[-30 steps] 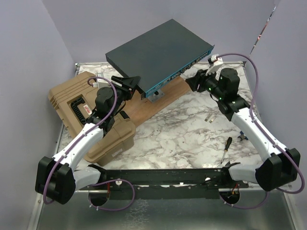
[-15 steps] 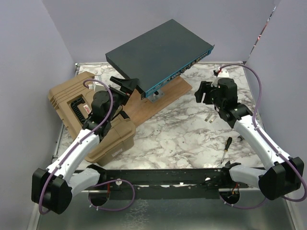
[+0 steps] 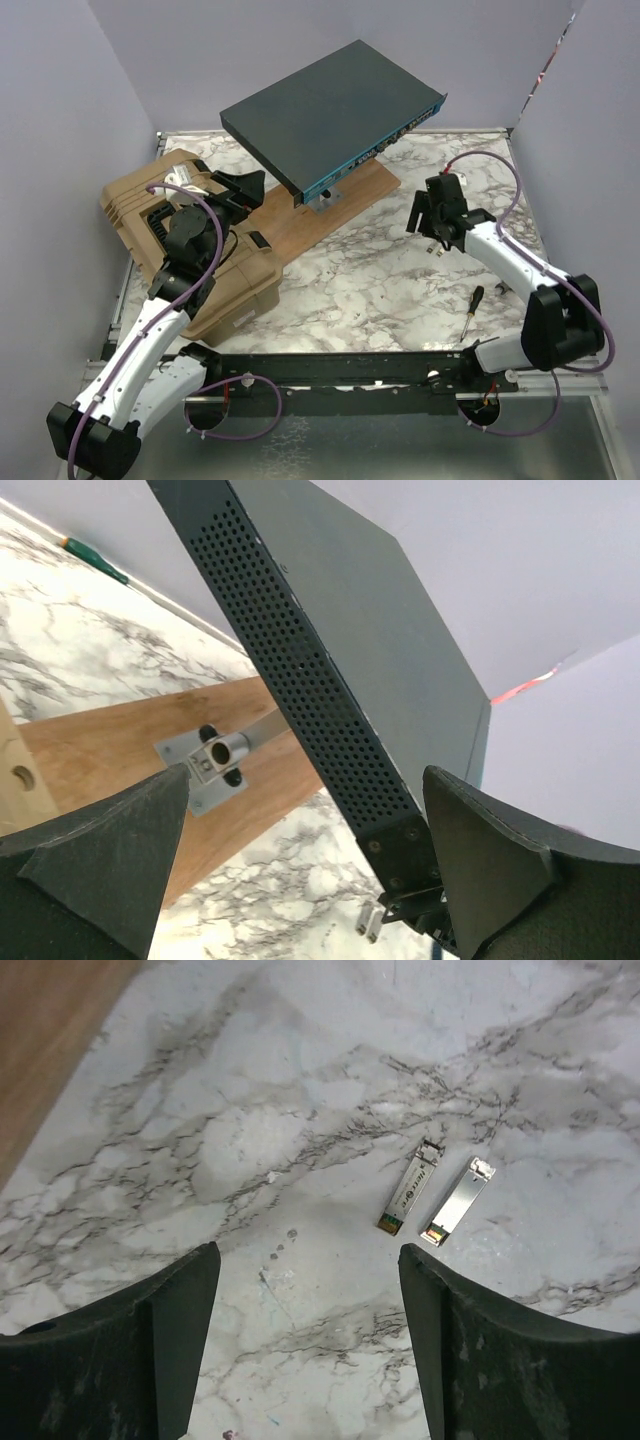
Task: Insert the plug into the switch port
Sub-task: Pick up the plug from the center of the board.
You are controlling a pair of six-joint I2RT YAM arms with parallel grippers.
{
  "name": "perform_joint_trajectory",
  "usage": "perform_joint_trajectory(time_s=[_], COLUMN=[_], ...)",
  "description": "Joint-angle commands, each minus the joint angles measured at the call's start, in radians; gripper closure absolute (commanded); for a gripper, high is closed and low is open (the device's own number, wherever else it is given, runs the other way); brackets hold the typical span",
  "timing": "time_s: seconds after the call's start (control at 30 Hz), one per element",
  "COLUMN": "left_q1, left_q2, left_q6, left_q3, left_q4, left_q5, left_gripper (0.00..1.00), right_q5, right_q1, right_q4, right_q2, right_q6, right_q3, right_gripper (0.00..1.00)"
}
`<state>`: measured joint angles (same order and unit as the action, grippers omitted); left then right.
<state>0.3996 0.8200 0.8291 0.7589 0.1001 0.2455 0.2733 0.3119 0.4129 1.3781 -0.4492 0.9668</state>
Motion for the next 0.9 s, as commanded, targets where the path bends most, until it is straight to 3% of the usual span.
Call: perform_joint_trajectory(time_s=[0.0,0.33,0.87], left_q1=[0.002,0.002,0.002], left_q2=[-0.036,-0.079,-0.079], left_q6=[-0.095,-0.103,-0.105], left_q3=[0.021,0.002,0.011], left_q4=[-0.062,-0.089,-0.095], left_q5=[0.059,0.08,0.079], left_gripper=[0.01,0.01,0.01], right_q5=[0.045,0.056,-0.001], right_q1=[-0.016,-0.033,-0.045], right_q4=[0.055,0.024,-0.126], right_q2=[0.093,0.169,0.262], right_q6=[-0.119,-0.226,-0.225], right_q3=[0.003,-0.054,-0.075], right_gripper=[0.25,0.25,0.26])
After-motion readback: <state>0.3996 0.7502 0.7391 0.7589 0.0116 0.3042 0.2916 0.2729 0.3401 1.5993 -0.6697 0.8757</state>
